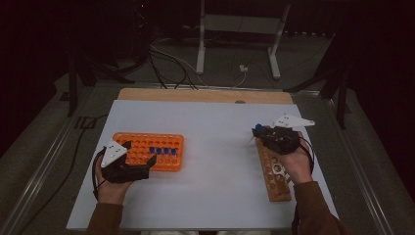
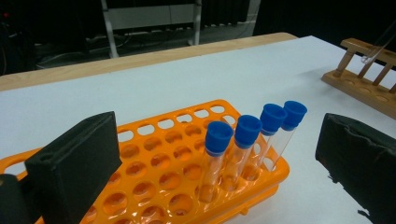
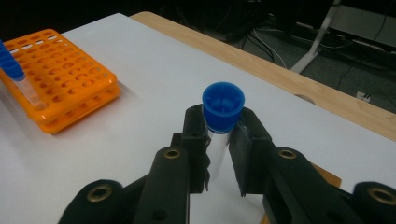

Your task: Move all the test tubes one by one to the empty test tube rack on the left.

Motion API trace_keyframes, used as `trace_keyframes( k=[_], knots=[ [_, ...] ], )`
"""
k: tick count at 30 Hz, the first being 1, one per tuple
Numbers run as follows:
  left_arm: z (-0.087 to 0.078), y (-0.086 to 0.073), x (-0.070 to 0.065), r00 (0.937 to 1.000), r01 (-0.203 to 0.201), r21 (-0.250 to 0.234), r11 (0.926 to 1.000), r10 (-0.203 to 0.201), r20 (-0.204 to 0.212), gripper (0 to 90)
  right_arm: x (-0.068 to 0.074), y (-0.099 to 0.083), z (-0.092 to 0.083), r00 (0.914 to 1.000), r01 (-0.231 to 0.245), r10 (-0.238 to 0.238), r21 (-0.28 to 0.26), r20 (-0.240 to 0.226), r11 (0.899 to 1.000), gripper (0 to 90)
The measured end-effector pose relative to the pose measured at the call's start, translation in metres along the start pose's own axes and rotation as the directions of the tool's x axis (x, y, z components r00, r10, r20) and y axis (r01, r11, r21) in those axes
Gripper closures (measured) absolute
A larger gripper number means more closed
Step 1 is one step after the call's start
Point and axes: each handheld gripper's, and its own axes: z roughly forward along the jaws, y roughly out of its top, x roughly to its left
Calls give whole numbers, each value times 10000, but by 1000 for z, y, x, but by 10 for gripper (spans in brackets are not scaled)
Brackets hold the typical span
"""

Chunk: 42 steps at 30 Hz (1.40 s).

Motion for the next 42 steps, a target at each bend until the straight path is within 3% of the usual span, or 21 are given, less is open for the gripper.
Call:
trace_keyframes(
  k=[8, 22, 32, 36, 42],
  knots=[
    [7, 6, -8, 9995, -264, 82, 9996, 262, 202, 7, 7, 2, 5, 9997, 44, -44, 7, -226, 10000, 767],
    [21, 19, -27, 9926, -877, -414, 9953, 908, 809, 7, 23, 8, 10, 9972, 253, -254, -22, -709, 9997, 767],
    [34, 28, -43, 9882, -668, -355, 9971, 711, 1356, 7, 38, 9, 18, 9933, 478, -470, 50, -1052, 9988, 767],
    [39, 31, -50, 9828, -593, -521, 9969, 675, 1722, 6, 44, 11, 21, 9909, 551, -545, 11, -1232, 9985, 767],
    [47, 36, -59, 9784, -730, -515, 9960, 816, 1902, 6, 52, 15, 24, 9872, 635, -627, 2, -1465, 9980, 767]
  ],
)
